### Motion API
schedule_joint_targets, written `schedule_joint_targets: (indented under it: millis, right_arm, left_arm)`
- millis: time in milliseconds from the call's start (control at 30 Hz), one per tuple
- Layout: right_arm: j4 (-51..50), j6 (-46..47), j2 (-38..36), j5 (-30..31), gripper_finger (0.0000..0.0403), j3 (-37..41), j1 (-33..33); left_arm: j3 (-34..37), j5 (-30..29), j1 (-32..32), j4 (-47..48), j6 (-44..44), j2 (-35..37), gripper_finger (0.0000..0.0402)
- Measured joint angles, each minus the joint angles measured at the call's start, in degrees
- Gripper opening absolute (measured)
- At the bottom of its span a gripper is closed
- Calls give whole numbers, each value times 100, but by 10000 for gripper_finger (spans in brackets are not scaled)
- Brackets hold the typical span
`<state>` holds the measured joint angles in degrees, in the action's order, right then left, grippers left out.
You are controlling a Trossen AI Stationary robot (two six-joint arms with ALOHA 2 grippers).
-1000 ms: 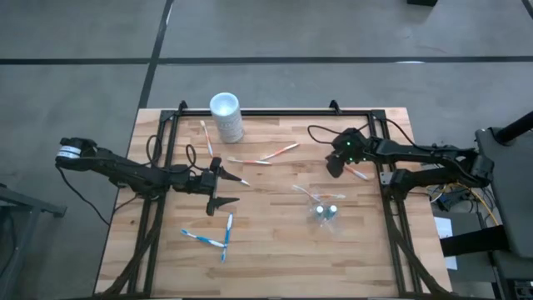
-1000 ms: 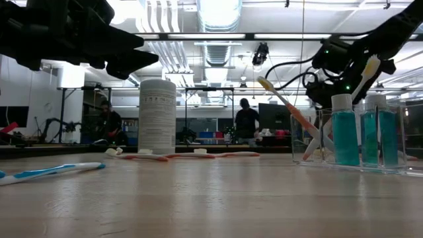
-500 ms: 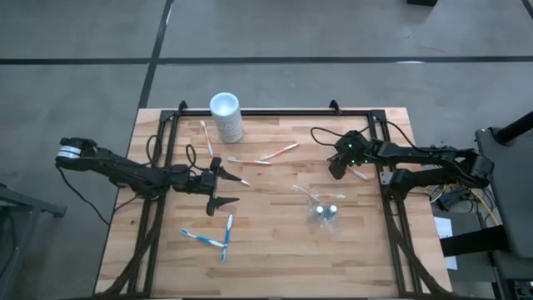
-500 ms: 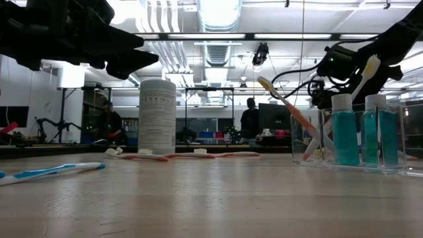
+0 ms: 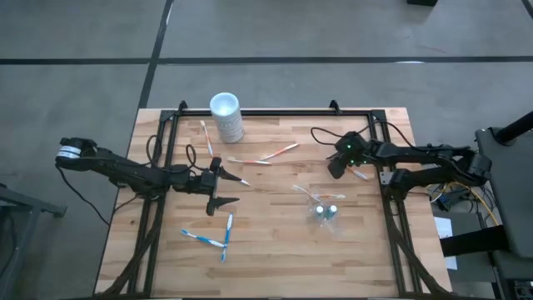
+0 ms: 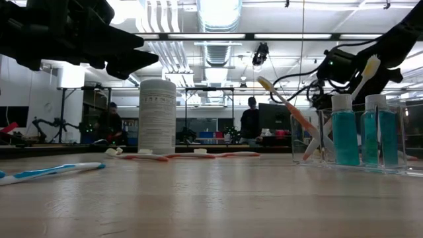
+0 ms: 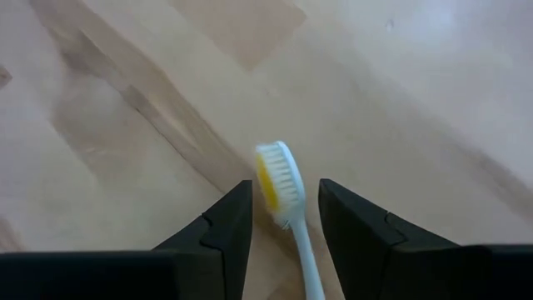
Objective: Pick & Place toothbrushing station
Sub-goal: Put the orange toothbrush into the top section of the transparent organizer
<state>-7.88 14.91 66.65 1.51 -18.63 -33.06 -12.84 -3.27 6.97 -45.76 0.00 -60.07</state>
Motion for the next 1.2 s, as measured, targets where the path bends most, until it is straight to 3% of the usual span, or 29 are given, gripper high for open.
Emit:
schedule_joint_targets:
  millis: [400,867,1200]
  right_arm:
    - [612,93,651,36,128,-24,0]
    - [499,480,647,158,55,-96,-2]
    - [478,319,656,137,43,-138,0]
  left_arm:
    - [0,-2,-1,-2,1,-2,319]
    - [0,-1,0,-1,0,-1,319]
    - [0,-1,0,-1,0,0,319]
